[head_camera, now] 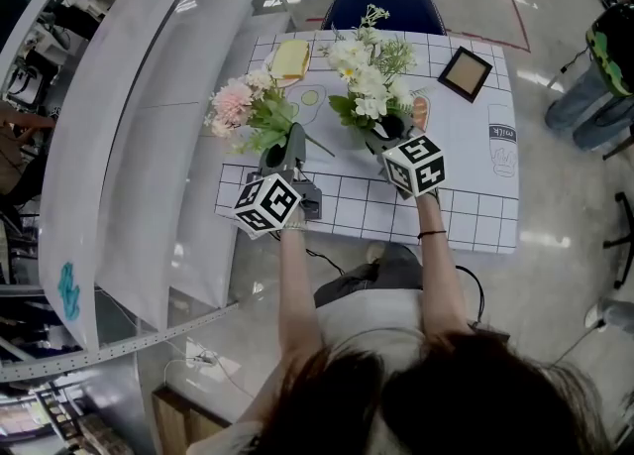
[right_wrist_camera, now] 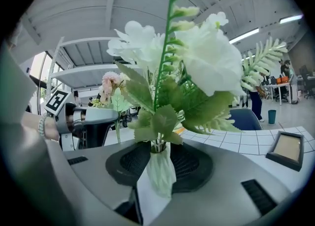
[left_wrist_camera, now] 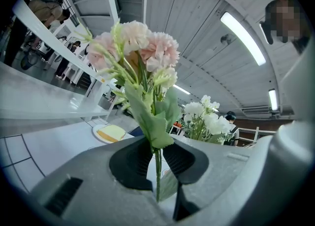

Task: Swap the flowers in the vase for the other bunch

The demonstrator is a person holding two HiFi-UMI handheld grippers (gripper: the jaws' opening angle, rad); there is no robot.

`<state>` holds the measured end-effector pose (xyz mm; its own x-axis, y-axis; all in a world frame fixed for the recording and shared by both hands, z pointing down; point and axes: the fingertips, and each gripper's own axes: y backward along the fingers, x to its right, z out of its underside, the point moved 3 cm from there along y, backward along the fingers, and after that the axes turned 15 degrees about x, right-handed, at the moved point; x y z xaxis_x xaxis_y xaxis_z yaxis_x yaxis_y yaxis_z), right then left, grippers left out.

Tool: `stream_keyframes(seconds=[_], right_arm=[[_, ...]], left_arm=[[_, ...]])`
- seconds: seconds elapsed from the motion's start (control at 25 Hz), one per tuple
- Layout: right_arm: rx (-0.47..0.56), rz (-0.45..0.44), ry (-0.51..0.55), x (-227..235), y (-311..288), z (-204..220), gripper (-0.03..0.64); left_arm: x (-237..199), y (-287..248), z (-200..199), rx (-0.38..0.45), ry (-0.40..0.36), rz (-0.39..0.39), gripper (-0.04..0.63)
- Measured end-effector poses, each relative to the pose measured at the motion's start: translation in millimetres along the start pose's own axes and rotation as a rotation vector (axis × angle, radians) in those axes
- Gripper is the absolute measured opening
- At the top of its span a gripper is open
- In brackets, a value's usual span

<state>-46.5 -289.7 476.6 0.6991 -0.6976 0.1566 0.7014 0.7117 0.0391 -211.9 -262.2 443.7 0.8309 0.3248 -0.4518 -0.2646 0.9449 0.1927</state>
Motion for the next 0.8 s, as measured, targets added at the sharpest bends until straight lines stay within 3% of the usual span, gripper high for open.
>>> stream_keyframes(seconds=[0.8], right_arm=[[-0.006,0.002,-0.029,-5.1,16.5,2.0,0.109]], left_arm=[[7.8,12.0,1.5,0.006,0.007,0.002,0.067]])
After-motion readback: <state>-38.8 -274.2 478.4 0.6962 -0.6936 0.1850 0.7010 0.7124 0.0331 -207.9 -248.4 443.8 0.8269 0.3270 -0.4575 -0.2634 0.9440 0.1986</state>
